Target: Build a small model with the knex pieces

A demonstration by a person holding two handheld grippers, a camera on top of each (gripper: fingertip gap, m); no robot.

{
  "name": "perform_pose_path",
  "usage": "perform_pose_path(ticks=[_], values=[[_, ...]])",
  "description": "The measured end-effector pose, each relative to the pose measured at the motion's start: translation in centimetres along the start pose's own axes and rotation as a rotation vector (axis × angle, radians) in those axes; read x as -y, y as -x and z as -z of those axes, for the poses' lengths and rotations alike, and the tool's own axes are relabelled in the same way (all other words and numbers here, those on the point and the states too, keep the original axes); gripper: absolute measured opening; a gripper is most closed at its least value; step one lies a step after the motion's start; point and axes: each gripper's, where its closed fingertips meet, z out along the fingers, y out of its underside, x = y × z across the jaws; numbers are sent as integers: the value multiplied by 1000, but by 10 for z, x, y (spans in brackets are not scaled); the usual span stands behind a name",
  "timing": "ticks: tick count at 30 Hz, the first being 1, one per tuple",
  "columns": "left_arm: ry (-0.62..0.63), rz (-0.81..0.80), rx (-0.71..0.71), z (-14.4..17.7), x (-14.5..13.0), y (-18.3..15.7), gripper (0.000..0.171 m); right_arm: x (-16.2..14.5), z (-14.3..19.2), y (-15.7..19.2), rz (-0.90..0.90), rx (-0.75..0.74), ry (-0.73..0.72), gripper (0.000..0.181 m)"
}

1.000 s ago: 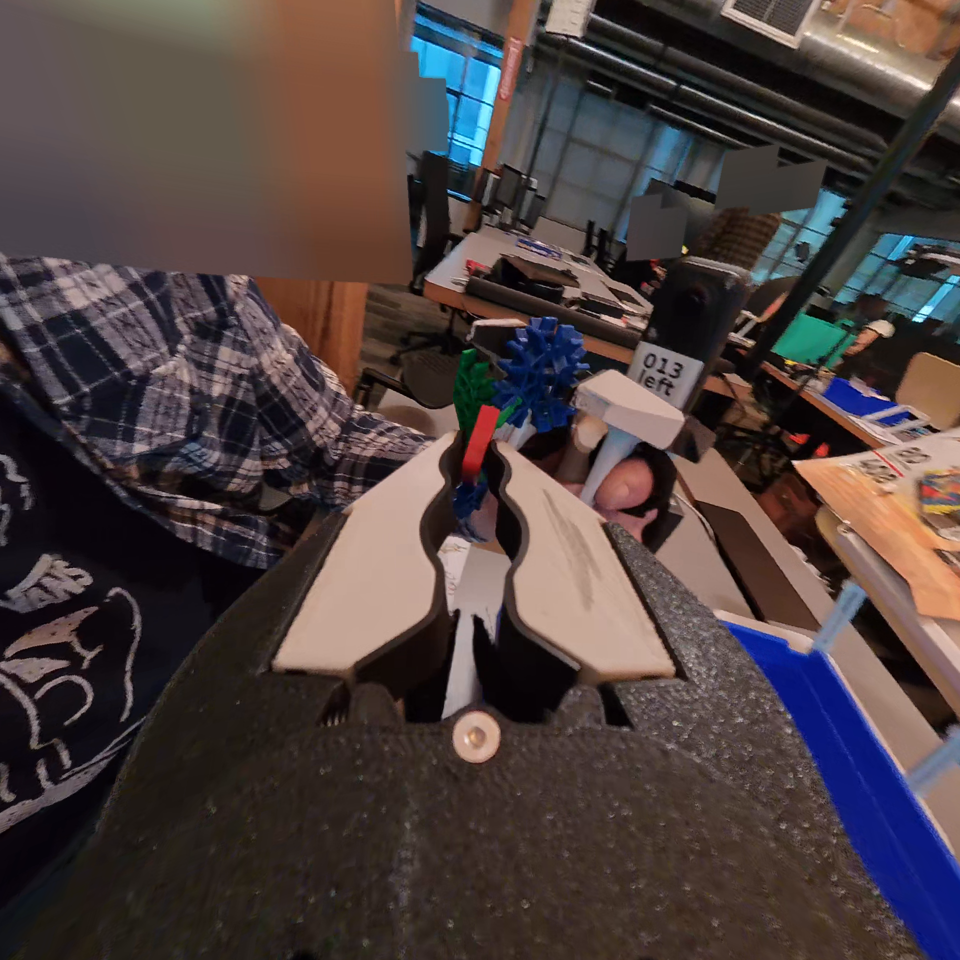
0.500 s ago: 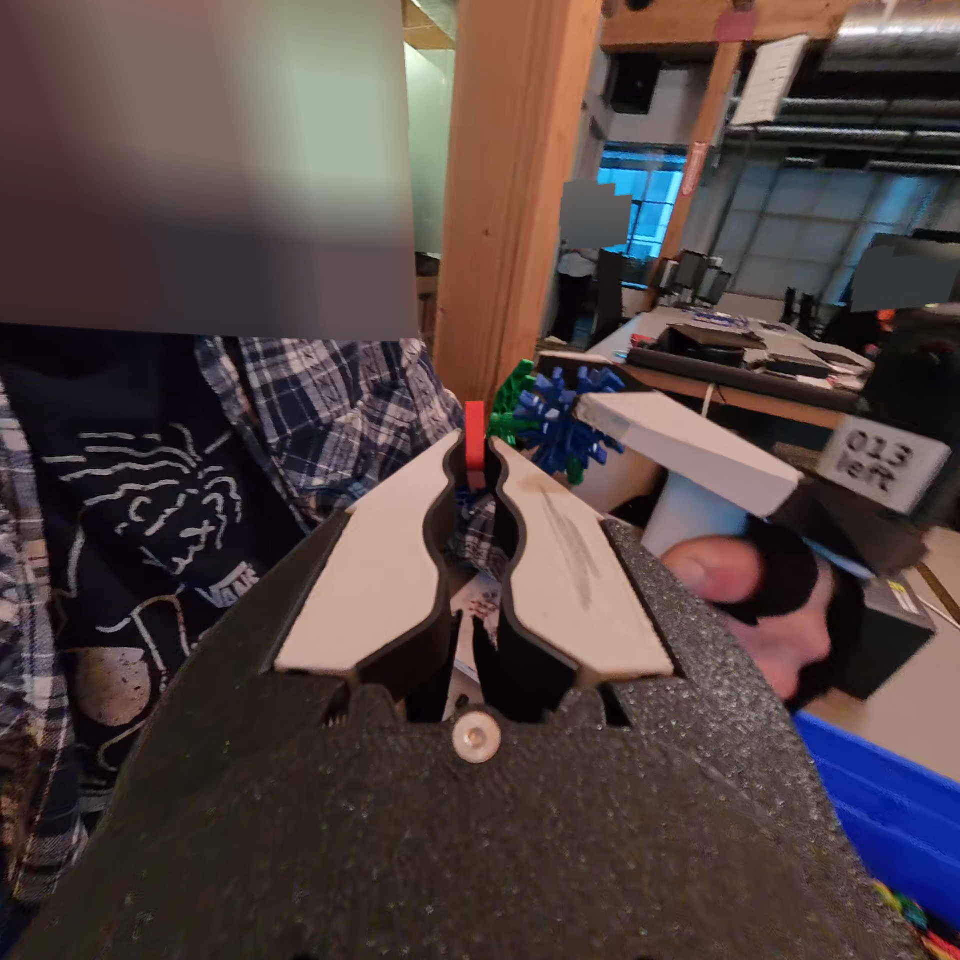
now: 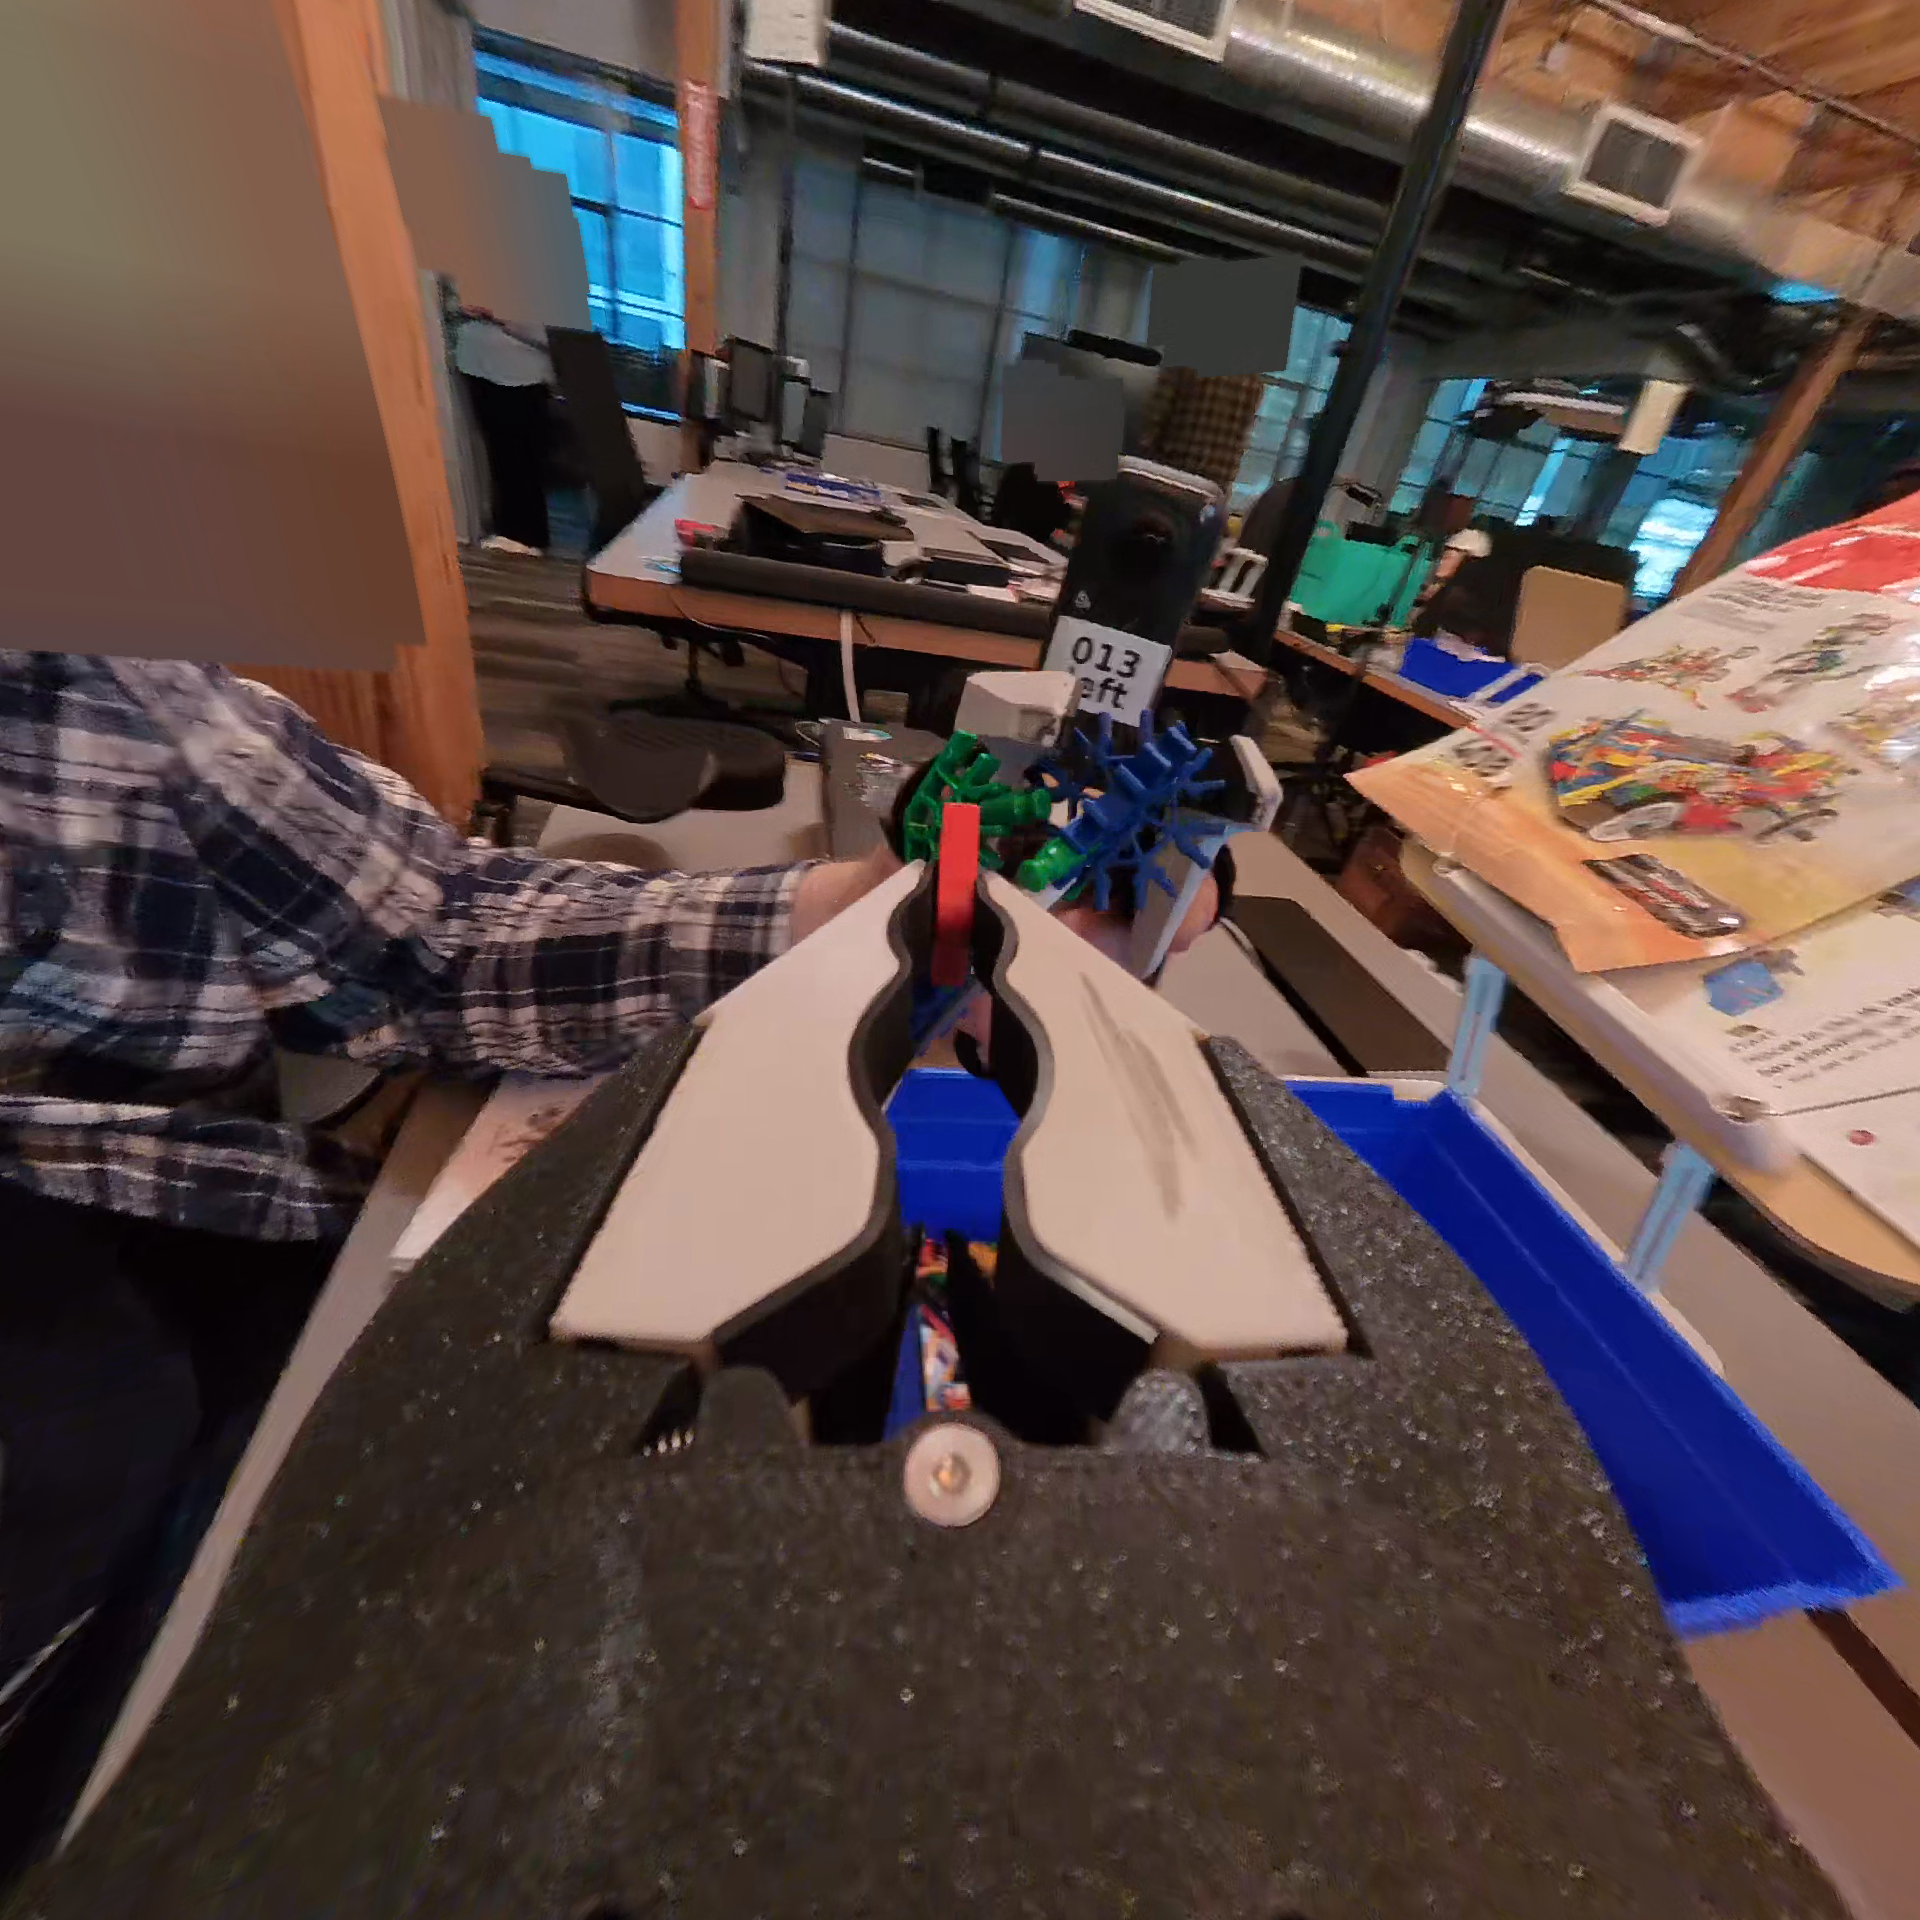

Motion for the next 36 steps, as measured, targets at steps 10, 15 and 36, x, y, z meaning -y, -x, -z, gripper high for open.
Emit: perform_pose_path(ticks=[10, 15, 36], values=[[32, 57, 168, 3, -5, 30, 25, -14, -18, -12, 430, -308, 312, 3], [76, 56, 256, 8, -10, 43, 24, -23, -21, -17, 515, -349, 389, 4], [200, 127, 459, 31, -23, 77, 32, -33, 10, -42, 256, -377, 295, 4]])
